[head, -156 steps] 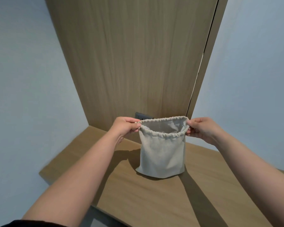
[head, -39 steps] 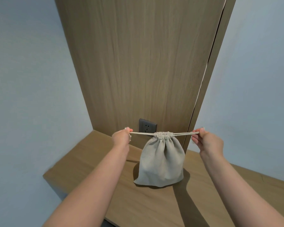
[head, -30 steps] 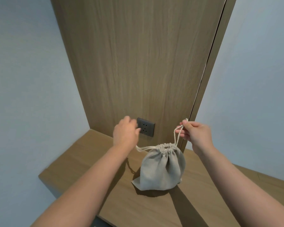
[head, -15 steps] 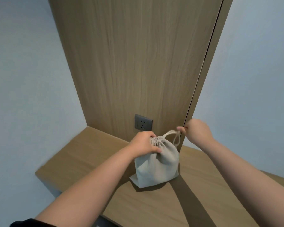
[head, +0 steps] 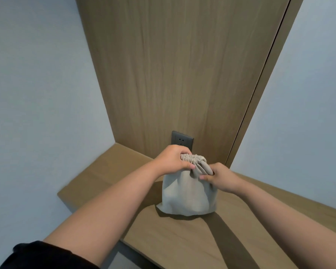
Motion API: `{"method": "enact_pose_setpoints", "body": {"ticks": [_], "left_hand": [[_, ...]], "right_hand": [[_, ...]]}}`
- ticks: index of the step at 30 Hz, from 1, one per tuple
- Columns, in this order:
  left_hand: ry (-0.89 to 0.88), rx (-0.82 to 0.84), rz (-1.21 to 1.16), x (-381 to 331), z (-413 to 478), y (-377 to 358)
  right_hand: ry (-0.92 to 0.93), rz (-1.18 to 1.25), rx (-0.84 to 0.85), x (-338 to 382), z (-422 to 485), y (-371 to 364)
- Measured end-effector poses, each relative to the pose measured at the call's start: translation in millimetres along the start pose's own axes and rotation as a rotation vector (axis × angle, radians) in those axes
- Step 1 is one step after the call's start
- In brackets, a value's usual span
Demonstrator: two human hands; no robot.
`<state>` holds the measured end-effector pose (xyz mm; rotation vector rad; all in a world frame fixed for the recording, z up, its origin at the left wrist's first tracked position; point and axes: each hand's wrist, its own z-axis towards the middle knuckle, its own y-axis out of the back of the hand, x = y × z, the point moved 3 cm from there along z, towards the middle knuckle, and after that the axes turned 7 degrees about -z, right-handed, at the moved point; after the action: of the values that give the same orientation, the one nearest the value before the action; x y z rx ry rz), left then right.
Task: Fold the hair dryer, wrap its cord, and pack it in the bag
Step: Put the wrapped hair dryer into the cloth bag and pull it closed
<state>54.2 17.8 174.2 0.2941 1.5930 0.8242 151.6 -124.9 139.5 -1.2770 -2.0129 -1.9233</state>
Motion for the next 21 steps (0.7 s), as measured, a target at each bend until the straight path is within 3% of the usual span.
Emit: {"method": "enact_pose_setpoints", "body": {"ticks": [5,12,15,19,21], "left_hand": [[0.032,-0.118,0.015,21,1,34],[0.037,-0.343,0.120,59,-10,112],[0.006,-0.437,0.205,80,-24,140],[0.085,-0.287,0.484,135,-55,141],[0.168,-0.191,0.514,165,-76,132]], "right_hand": [[-0.044,0.065,-0.087,32,29,-8],[0.042,0.098,-0.271,103,98,-33],[0.104,0.007,-0.351,134,121,-51],[0.205,-0.208,-0.285,147,135,-104],[0.275,-0.253,-0.216,146,134,-137]]}}
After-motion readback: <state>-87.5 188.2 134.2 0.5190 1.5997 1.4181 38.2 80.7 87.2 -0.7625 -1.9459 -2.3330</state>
